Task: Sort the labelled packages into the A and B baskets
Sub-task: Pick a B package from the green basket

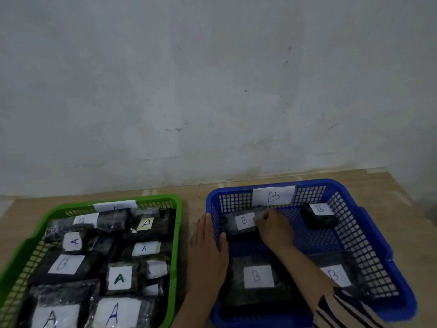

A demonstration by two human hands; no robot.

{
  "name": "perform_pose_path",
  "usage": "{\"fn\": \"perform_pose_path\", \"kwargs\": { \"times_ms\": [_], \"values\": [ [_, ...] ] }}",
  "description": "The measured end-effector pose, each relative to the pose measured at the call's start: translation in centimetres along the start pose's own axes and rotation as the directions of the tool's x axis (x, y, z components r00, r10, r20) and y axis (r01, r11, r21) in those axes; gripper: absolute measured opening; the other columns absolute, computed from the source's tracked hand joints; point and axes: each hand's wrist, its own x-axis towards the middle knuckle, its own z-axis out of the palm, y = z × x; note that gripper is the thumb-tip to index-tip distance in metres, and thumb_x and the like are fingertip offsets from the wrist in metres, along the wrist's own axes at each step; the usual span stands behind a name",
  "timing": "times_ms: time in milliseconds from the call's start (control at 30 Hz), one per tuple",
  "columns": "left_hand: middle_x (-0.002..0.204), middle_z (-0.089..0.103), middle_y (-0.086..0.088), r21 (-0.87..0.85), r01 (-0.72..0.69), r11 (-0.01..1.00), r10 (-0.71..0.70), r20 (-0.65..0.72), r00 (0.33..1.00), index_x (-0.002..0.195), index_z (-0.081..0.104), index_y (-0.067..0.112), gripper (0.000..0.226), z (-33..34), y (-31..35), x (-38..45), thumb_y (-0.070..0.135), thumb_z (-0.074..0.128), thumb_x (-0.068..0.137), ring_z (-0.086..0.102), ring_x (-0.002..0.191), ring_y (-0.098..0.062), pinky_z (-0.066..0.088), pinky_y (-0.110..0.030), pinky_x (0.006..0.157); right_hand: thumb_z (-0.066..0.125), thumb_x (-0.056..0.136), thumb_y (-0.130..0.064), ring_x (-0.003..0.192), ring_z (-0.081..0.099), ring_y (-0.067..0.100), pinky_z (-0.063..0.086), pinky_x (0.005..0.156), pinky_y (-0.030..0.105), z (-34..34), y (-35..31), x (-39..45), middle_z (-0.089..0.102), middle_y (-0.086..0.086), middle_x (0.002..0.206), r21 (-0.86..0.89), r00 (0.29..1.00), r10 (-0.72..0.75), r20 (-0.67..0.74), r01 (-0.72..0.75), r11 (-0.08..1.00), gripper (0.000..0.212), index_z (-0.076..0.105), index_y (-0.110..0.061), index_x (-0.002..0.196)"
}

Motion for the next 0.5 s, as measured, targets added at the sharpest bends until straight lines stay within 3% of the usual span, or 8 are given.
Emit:
{"fn": "perform_pose_path", "kwargs": {
  "times_ms": [67,133,233,433,500],
  "values": [
    [0.155,0.012,0.001,0.002,-0.001,1.000,0.001,0.001,1.000,0.144,0.009,0.018,0.056,0.0,0.0,0.0,0.031,0.035,0.096,0.017,0.142,-0.016,0.024,-0.035,0.116,0.047,0.090,-0.042,0.121,0.039,0.031,0.036,0.098,0.044,0.4,0.0,-0.1,0.044,0.015,0.131,-0.213,0.998,-0.015,0.060,0.028,0.977,0.039,0.053,-0.013,0.114],
    [0.155,0.013,0.000,0.001,-0.011,1.000,0.011,-0.002,1.000,0.144,0.011,0.017,0.055,0.0,0.0,0.1,0.030,0.036,0.096,0.020,0.141,-0.017,0.026,-0.036,0.114,0.046,0.089,-0.046,0.130,0.027,0.033,0.027,0.106,0.045,0.3,-0.3,-0.5,0.029,0.014,0.142,-0.281,0.995,-0.007,0.102,0.036,0.959,0.047,0.046,-0.016,0.124],
    [0.155,0.014,-0.001,-0.007,-0.030,1.000,0.030,0.001,1.000,0.143,0.015,0.017,0.056,0.0,0.0,-0.1,0.040,0.031,0.094,0.021,0.141,-0.018,0.027,-0.034,0.114,0.046,0.089,-0.046,0.130,0.027,0.031,0.026,0.105,0.046,-0.2,-0.9,-1.4,0.030,0.012,0.141,-0.230,0.998,-0.024,0.066,0.038,0.973,0.049,0.041,-0.017,0.128],
    [0.154,0.016,0.004,-0.093,-0.042,0.995,0.043,0.012,0.999,0.141,0.023,0.021,0.095,-1.5,0.1,-1.0,0.079,0.002,0.068,0.017,0.141,-0.013,0.020,-0.028,0.114,0.049,0.088,-0.043,0.133,0.024,0.026,0.025,0.105,0.043,-1.3,-2.6,-4.6,0.030,0.007,0.144,-0.156,0.985,-0.161,-0.064,0.150,0.976,0.042,0.045,-0.019,0.122],
    [0.151,0.025,0.006,-0.130,-0.066,0.989,0.062,-0.031,0.998,0.139,0.029,0.023,0.099,-2.8,0.0,-1.5,0.080,-0.003,0.065,0.023,0.138,-0.010,0.020,-0.022,0.111,0.049,0.089,-0.041,0.136,0.023,0.025,0.022,0.107,0.045,-1.1,-3.2,-5.7,0.029,0.007,0.146,-0.138,0.976,-0.207,-0.069,0.197,0.971,0.041,0.046,-0.018,0.123]
  ]
}}
